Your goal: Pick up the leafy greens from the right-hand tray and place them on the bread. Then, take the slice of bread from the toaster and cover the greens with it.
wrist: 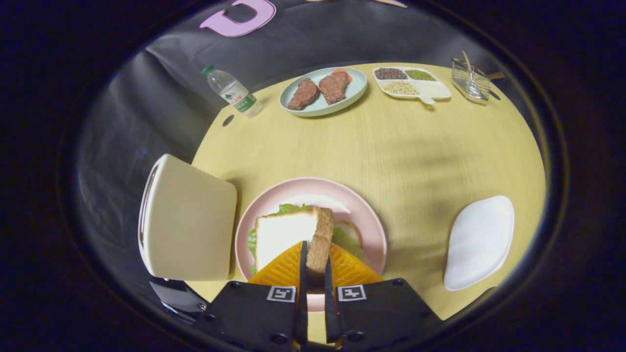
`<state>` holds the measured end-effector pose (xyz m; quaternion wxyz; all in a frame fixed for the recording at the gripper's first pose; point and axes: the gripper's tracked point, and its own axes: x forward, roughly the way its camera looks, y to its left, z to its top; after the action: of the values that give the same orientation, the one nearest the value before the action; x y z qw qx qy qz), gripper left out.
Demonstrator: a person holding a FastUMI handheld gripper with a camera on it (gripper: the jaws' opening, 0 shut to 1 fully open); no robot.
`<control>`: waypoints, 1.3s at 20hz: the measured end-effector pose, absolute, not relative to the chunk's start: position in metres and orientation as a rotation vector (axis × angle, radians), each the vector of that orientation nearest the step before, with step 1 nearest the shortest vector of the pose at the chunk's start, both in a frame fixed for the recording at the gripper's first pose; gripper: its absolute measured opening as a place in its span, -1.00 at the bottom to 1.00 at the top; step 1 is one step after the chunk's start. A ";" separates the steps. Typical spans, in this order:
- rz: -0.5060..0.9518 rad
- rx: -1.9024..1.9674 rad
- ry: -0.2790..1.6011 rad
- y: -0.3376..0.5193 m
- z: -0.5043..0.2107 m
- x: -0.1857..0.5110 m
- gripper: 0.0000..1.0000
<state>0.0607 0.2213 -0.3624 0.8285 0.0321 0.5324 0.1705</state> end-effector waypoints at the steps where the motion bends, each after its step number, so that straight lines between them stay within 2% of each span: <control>1: 0.367 0.034 1.122 0.219 -0.365 0.060 -0.53; 2: 0.368 0.018 1.110 0.218 -0.366 0.060 -0.40; 3: 0.353 0.003 1.098 0.211 -0.362 0.060 -0.40; 8: 0.327 -0.093 1.049 0.200 -0.365 0.064 0.28; 20: 0.366 -0.326 0.805 0.197 -0.347 0.078 0.96; 26: 0.300 -0.276 0.590 0.160 -0.276 0.093 0.99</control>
<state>0.0929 0.1596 -0.2763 0.9364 -0.1349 0.2888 0.1470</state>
